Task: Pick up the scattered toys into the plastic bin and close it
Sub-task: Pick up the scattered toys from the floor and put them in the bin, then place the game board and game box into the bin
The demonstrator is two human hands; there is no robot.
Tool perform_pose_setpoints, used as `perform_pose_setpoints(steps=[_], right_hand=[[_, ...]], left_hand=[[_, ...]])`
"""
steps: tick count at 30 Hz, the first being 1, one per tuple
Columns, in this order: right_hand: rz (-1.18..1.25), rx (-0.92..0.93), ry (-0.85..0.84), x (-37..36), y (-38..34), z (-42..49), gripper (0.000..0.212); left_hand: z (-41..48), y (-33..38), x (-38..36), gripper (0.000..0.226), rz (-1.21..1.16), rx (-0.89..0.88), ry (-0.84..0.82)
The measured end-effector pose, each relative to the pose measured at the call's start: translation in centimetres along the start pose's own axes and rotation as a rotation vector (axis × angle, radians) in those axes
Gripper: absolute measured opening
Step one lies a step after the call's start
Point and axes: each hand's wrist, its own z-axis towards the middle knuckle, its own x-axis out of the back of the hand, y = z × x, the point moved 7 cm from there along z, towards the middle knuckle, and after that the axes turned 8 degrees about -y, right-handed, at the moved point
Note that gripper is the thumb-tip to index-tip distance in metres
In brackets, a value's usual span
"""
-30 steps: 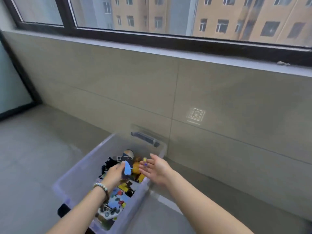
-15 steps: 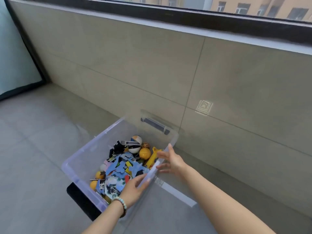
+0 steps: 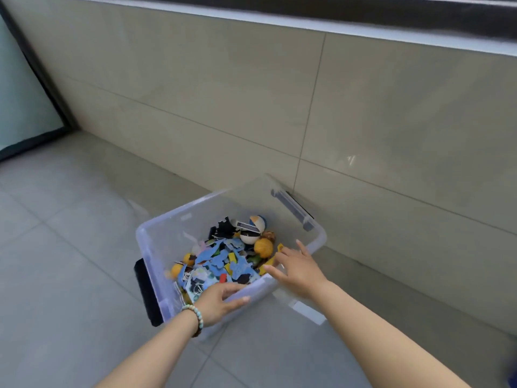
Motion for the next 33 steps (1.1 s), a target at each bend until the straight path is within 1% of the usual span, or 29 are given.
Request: perform_pose_setpoints(steps=[2, 3, 4, 5, 7, 10, 14, 17, 19, 22, 24, 27, 30, 32, 33], right_hand=[[0.045, -0.046, -0.003, -0.5, 1.3, -2.9, 0.047], [0.084, -0.065, 0.005, -0.9, 1.9, -4.3, 0.040], [0.129, -0.092, 0.012, -1.3, 2.7, -5.7, 0.037], [0.166, -0.123, 0.027, -1.6, 3.5, -7.0, 0.037], [0.224, -0.175, 0.061, -2.1, 5.3, -9.4, 0.040], [0.346, -0.284, 0.070, -2.8, 8.0, -12.9, 0.041], [0.540, -0.402, 0.119, -4.0, 10.5, -16.9, 0.044], [0.627, -0.499, 0.180, -5.2, 12.3, -20.1, 0.043], [0.665, -0.570, 0.265, -6.0, 13.6, -22.9, 0.043], [0.699, -0.653, 0.370, -6.2, 15.1, -26.7, 0.036], [0.694, -0.695, 0.430, -6.0, 16.2, -28.4, 0.029], [0.615, -0.758, 0.505, -5.6, 18.2, -30.0, 0.021], [0.618, -0.804, 0.478, -5.7, 19.0, -30.3, 0.019], [0.664, -0.828, 0.456, -6.0, 19.0, -30.3, 0.018], [0.693, -0.833, 0.449, -5.9, 18.9, -30.3, 0.020]], left_hand=[[-0.2, 0.3, -0.7, 0.046, 0.026, 0.016, -0.067], [-0.2, 0.8, -1.2, 0.057, 0.035, 0.008, -0.101], [-0.2, 1.4, -1.9, 0.064, 0.049, -0.002, -0.140], [-0.3, 2.3, -2.8, 0.065, 0.076, -0.015, -0.177], [-0.1, 3.9, -4.8, 0.056, 0.145, -0.025, -0.245], [0.4, 5.9, -7.7, 0.043, 0.201, -0.052, -0.325], [1.0, 7.6, -10.4, 0.043, 0.272, -0.079, -0.367], [1.7, 9.2, -11.9, 0.045, 0.366, -0.126, -0.368], [2.3, 10.5, -12.9, 0.044, 0.448, -0.153, -0.351], [3.3, 12.9, -14.7, 0.044, 0.540, -0.204, -0.294], [4.1, 14.6, -15.9, 0.044, 0.565, -0.238, -0.246], [5.4, 16.8, -17.2, 0.047, 0.631, -0.258, -0.143], [5.9, 17.9, -17.3, 0.050, 0.749, -0.231, -0.061], [5.6, 17.6, -16.7, 0.051, 0.695, -0.186, -0.049], [5.3, 17.4, -16.2, 0.052, 0.603, -0.157, -0.046]])
